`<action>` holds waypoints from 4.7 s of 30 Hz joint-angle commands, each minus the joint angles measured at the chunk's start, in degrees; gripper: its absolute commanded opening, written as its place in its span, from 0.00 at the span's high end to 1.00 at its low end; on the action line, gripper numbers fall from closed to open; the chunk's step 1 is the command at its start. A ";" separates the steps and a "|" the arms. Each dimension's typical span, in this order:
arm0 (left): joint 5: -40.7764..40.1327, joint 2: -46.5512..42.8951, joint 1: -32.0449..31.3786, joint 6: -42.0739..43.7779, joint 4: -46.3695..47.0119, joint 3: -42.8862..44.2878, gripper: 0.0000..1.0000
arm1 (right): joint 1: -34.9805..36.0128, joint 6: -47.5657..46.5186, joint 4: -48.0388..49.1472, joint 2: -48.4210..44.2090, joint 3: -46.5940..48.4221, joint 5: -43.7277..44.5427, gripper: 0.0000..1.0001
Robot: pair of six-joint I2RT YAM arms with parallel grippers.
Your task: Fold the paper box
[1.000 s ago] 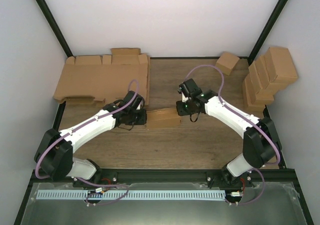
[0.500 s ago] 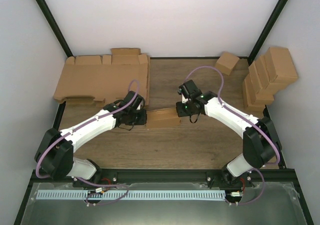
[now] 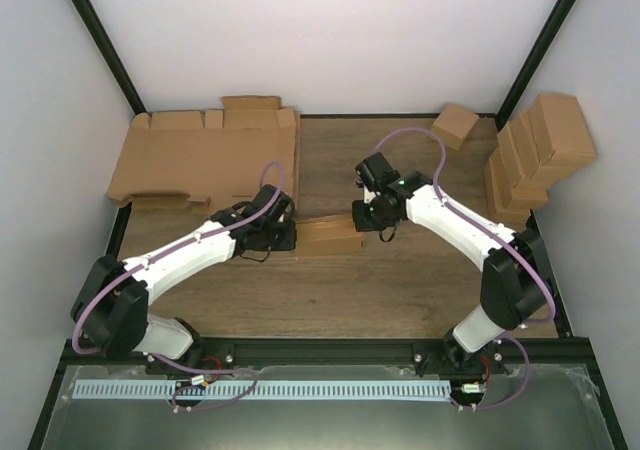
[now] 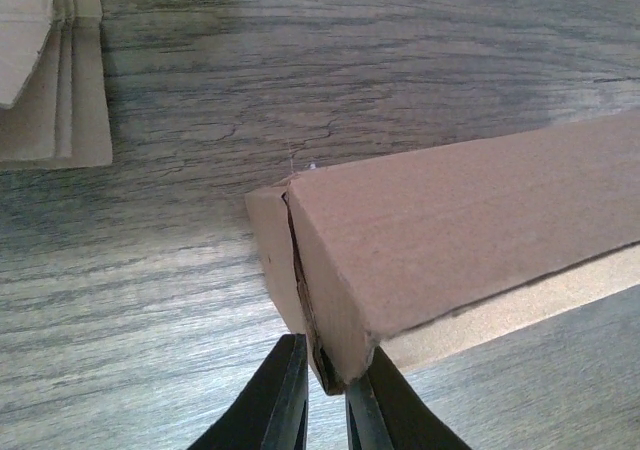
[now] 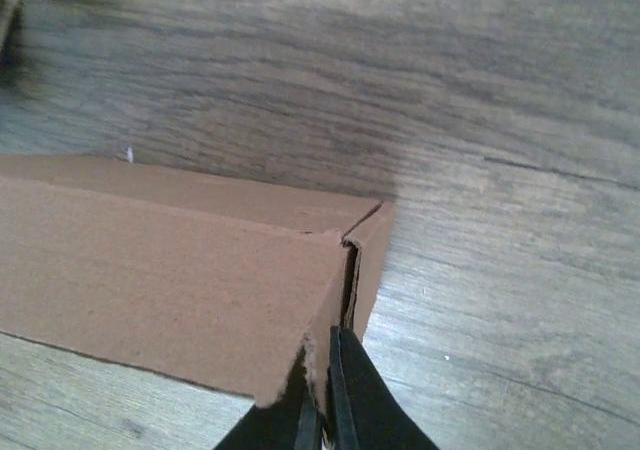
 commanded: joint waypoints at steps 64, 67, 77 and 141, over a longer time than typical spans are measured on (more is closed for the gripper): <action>-5.23 -2.49 -3.57 -1.72 -4.08 4.65 0.66 | 4.17 6.79 1.78 -5.49 -3.63 6.08 0.81; -5.57 -3.87 -3.58 -1.49 -4.81 5.84 0.60 | 4.17 6.79 0.94 -5.81 -2.16 5.87 0.78; -7.63 -4.41 -3.44 -0.95 -4.96 5.88 0.74 | 4.17 6.99 1.07 -6.24 -2.19 6.48 0.79; 16.44 -7.98 10.25 -0.20 8.20 -1.11 0.35 | -9.92 2.30 11.31 -12.75 -7.75 -16.59 0.35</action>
